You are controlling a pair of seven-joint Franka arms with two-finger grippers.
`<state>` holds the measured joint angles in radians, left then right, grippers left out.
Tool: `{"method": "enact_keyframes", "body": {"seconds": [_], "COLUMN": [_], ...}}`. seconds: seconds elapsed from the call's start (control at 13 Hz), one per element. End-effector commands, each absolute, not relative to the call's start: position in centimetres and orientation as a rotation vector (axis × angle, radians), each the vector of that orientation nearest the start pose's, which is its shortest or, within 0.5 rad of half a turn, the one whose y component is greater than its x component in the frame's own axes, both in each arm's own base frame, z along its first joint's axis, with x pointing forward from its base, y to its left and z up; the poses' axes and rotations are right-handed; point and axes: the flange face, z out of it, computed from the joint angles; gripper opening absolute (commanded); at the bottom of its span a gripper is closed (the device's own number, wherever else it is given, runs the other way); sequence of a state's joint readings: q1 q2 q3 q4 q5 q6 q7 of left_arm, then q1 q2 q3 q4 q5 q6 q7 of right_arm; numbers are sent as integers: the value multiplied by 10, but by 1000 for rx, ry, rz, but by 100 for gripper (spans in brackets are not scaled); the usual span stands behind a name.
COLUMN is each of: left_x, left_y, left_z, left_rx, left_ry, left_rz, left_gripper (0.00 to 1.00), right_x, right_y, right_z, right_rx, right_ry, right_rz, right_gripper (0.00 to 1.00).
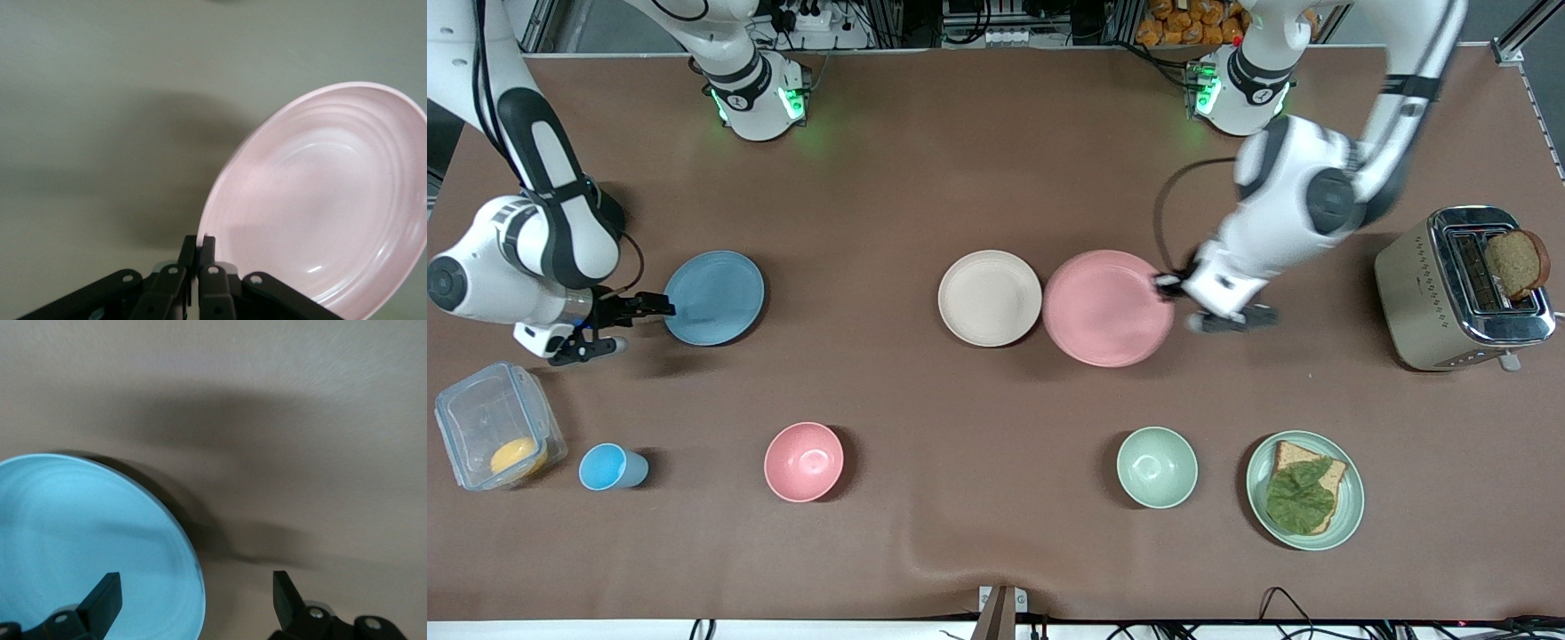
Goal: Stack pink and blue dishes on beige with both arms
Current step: 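Carry the pink plate over the beige plate while the right gripper grasps the blue plate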
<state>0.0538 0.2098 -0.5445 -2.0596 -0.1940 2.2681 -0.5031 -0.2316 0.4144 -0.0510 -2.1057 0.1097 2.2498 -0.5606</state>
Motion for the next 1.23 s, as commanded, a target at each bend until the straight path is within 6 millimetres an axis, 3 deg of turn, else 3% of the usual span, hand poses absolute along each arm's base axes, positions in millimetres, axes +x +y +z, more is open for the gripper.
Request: {"method": "enact_keyframes", "body": {"seconds": [0.0, 0.15, 0.31, 0.46, 0.62, 0.69, 0.92, 1.15], "left_x": [494, 472, 467, 459, 464, 461, 459, 460], "left_y": [-343, -383, -398, -415, -419, -422, -422, -417], "left_z": [321, 291, 255, 227, 218, 214, 209, 211], "left_rx": [-3414, -3419, -3408, -3426, -3436, -3435, -3431, -3426], "left_ry": [-278, -221, -206, -199, -196, -188, -188, -197], "left_rz": [196, 176, 134, 112, 106, 118, 135, 128], "left_gripper": [0, 0, 0, 0, 0, 0, 0, 0], "right_x": [527, 524, 520, 520, 519, 518, 522, 538], "right_y": [-150, -150, -147, -141, -141, -141, -138, -133], "right_z": [185, 177, 172, 172, 172, 172, 177, 198], "right_rx": [-2916, -2906, -2889, -2874, -2863, -2858, -2840, -2809], "right_ry": [-304, -300, -301, -300, -289, -287, -294, -309], "right_rz": [347, 373, 408, 440, 458, 467, 497, 544], "right_gripper": [100, 100, 72, 34, 6, 0, 0, 0]}}
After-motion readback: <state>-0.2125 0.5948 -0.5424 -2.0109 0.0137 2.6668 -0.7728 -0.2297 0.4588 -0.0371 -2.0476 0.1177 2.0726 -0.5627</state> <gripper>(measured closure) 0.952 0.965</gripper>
